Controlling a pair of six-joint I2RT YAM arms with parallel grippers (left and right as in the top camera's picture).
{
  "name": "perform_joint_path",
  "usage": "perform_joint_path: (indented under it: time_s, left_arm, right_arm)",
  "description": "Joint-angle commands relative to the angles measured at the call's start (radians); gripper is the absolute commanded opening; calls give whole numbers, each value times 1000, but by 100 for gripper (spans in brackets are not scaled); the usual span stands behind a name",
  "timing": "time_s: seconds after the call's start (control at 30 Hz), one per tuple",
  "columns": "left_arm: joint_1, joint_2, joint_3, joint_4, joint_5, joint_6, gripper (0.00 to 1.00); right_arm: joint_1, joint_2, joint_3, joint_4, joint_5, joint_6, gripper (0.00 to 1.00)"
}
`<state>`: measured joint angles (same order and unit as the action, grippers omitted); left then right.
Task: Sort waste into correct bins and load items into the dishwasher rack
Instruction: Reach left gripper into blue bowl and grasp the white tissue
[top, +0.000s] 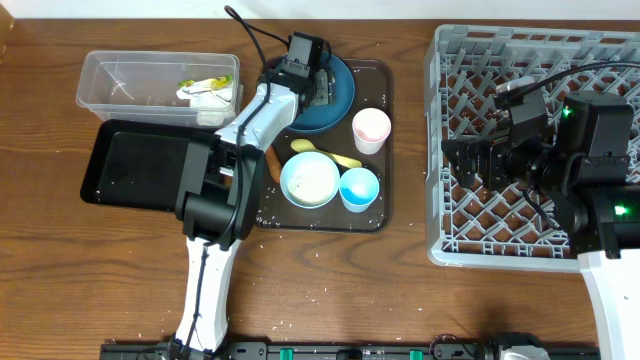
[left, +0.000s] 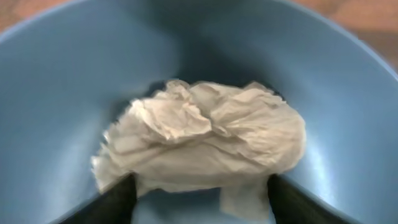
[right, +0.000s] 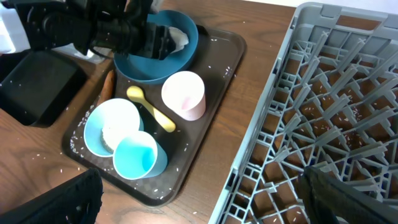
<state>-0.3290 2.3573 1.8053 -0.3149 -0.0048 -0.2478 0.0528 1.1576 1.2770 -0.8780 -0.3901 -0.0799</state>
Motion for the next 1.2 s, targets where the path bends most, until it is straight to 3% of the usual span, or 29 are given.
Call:
perform_joint_path:
  time_s: [0.0, 0.27, 0.5, 0.57, 0.67, 0.73, 0.9, 1.17]
  left_arm:
    - [2, 27, 0, 0, 19, 14, 47]
    - [2, 18, 1, -1, 21, -2, 6]
    - [2, -77, 7, -15, 23, -23, 6]
    - [2, -105, 7, 10, 19, -23, 17]
    - [3, -113, 7, 55, 19, -22, 51]
    - [3, -102, 7, 68, 10, -21, 63]
    - [3, -29, 6, 106, -14, -14, 77]
    - [3, 39, 6, 131, -14, -14, 80]
  right_arm:
    - [6, 1, 17, -1, -10, 11, 99]
    - [6, 1, 17, -1, -10, 11, 99]
    - [6, 1, 17, -1, -10, 12, 99]
    - [6, 1, 17, -1, -10, 12, 99]
    - [6, 1, 17, -1, -10, 12, 99]
    - [6, 1, 17, -1, -10, 12, 99]
    - [6, 1, 17, -2, -10, 12, 99]
    - [6, 1, 17, -1, -10, 12, 99]
